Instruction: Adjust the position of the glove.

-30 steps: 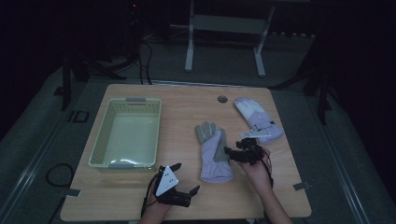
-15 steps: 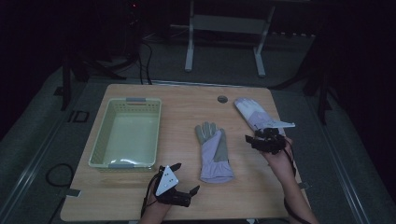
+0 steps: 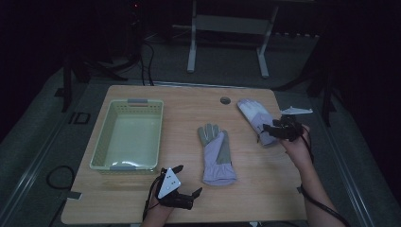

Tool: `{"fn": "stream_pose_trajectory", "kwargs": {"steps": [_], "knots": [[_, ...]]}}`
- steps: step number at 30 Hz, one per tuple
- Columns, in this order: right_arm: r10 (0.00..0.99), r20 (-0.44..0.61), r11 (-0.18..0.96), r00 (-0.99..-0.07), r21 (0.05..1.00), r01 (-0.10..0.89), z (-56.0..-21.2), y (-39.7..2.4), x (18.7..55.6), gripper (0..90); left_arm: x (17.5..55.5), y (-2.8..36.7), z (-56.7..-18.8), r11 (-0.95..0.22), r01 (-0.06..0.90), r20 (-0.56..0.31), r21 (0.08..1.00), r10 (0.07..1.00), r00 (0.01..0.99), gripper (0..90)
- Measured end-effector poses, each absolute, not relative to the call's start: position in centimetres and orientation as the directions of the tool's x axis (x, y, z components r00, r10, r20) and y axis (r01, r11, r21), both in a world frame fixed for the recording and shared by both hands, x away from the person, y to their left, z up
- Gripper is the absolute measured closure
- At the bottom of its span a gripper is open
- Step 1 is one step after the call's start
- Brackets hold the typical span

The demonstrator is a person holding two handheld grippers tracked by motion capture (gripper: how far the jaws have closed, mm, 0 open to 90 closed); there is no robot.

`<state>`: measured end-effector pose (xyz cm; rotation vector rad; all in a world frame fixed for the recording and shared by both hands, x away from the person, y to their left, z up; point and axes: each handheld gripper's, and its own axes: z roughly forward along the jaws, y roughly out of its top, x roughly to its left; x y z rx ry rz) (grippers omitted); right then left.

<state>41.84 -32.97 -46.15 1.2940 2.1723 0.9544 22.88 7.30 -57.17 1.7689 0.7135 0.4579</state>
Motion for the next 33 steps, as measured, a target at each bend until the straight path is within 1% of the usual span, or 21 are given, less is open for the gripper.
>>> {"fn": "stream_pose_trajectory", "kwargs": {"steps": [3, 5, 8, 9, 11, 14, 15, 21, 25, 31, 32, 33], "knots": [[0.886, -0.003, 0.313, -0.463, 0.74, 0.595, -46.1, -33.6, 42.9, 49.0, 22.9, 7.3, -57.2, -0.197, 0.235, -0.044, 0.952, 0.669, 0.742, 0.0], [0.889, 0.001, 0.309, -0.458, 0.738, 0.599, -46.0, -33.9, 43.8, 49.0, 22.9, 7.3, -57.2, -0.198, 0.236, -0.045, 0.951, 0.67, 0.741, 0.0], [0.893, -0.003, 0.307, -0.451, 0.737, 0.602, -46.0, -34.1, 44.1, 49.0, 22.8, 7.3, -57.2, -0.195, 0.234, -0.045, 0.953, 0.668, 0.742, 0.0], [0.9, -0.003, 0.3, -0.436, 0.73, 0.614, -45.9, -34.4, 45.2, 47.7, 22.9, 7.3, -57.2, -0.196, 0.235, -0.045, 0.952, 0.67, 0.741, 0.0], [0.904, 0.008, 0.288, -0.427, 0.726, 0.624, -46.0, -34.6, 45.9, 45.2, 22.8, 7.3, -57.2, -0.196, 0.23, -0.042, 0.953, 0.668, 0.743, 0.0], [0.908, 0.019, 0.277, -0.42, 0.724, 0.632, -46.2, -34.8, 46.5, 43.8, 22.8, 7.3, -57.2, -0.198, 0.232, -0.042, 0.952, 0.669, 0.742, 0.0], [0.912, 0.022, 0.27, -0.409, 0.719, 0.641, -46.6, -35.0, 47.1, 44.0, 22.8, 7.3, -57.2, -0.194, 0.233, -0.045, 0.953, 0.669, 0.742, 0.0], [0.908, 0.006, 0.297, -0.419, 0.697, 0.653, -48.2, -35.2, 48.9, 44.2, 22.8, 7.3, -57.2, -0.198, 0.231, -0.04, 0.952, 0.671, 0.741, 0.0], [0.899, 0.039, 0.292, -0.436, 0.688, 0.664, -49.1, -34.8, 50.0, 44.0, 22.8, 7.3, -57.2, -0.198, 0.229, -0.039, 0.953, 0.67, 0.742, 0.0], [0.908, 0.01, 0.311, -0.42, 0.657, 0.687, -50.3, -34.3, 51.1, 45.8, 22.8, 7.3, -57.2, -0.196, 0.229, -0.039, 0.953, 0.675, 0.737, 0.0], [0.908, 0.019, 0.31, -0.42, 0.644, 0.699, -50.9, -34.3, 51.5, 46.0, 22.8, 7.3, -57.2, -0.197, 0.228, -0.038, 0.954, 0.674, 0.738, 0.0], [0.906, 0.005, 0.325, -0.424, 0.635, 0.701, -51.2, -34.2, 51.6, 45.9, 22.8, 7.3, -57.2, -0.197, 0.228, -0.038, 0.954, 0.674, 0.738, 0.0]]}}
